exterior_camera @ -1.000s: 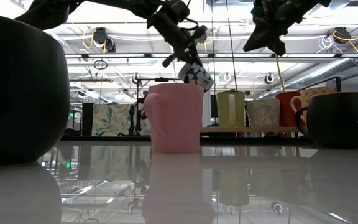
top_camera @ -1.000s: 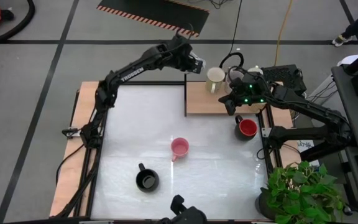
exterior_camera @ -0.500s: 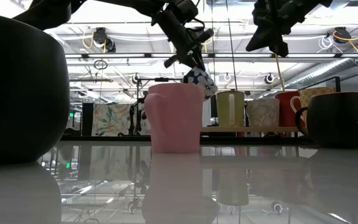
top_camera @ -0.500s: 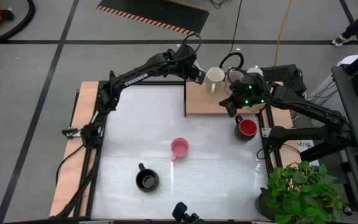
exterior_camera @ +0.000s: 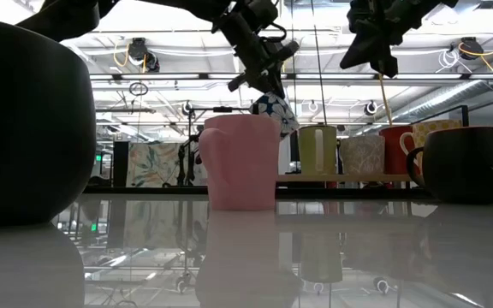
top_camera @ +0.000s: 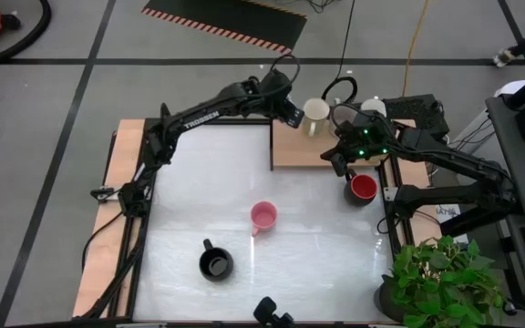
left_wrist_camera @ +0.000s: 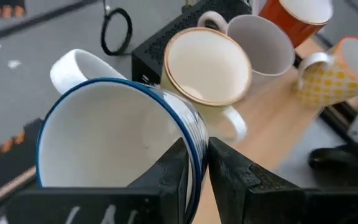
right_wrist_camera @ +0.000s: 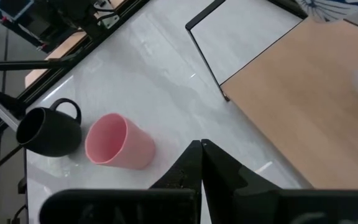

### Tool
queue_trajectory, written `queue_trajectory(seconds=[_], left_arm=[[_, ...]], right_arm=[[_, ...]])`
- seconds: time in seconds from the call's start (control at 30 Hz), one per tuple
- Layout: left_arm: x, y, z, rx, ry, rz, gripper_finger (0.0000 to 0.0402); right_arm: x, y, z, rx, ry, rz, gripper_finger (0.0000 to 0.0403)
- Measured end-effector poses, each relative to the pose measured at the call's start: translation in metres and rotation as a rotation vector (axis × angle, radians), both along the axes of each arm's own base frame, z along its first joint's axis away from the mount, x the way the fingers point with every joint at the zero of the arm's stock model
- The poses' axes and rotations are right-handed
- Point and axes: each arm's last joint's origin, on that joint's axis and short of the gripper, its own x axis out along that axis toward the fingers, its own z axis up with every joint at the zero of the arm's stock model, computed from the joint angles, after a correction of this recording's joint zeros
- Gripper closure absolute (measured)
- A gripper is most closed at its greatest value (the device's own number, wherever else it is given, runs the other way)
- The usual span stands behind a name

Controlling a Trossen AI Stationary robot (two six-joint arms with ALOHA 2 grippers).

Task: Place coffee mugs
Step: Put the blue patterned mug on the shelf

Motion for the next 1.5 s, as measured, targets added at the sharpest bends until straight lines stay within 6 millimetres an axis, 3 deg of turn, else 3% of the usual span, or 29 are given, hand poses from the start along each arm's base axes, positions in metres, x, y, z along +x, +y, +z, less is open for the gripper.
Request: queue_trajectory(seconds=[0.27,0.7,1.1,1.3,1.5], left_arm=[[0.009,0.002,-0.018,0.026,0.037,-0.031,0.0339],[0.012,0.001,-0.03,0.021,0.057,-0.027,0.0339],[0.013,-0.002,-0.029,-0.045,0.022,-0.051,0.0339],[0.022,-0.025,-0.028,-0.151,-0.028,-0.264,0.0339],[0.035,-0.062,-0.03,-0.038,0.043,-0.369,0.0339]], right_arm=[[0.001,0.002,0.0,0.019,-0.002,-0.007,0.0403],[0.001,0.002,0.0,0.016,-0.001,-0.004,0.0403],[0.001,0.002,0.0,0.002,0.001,0.009,0.0403],[0.0,0.0,0.0,-0.031,0.019,-0.06,0.0403],[-0.002,-0.007,0.001,-0.085,0.035,-0.194,0.0403]])
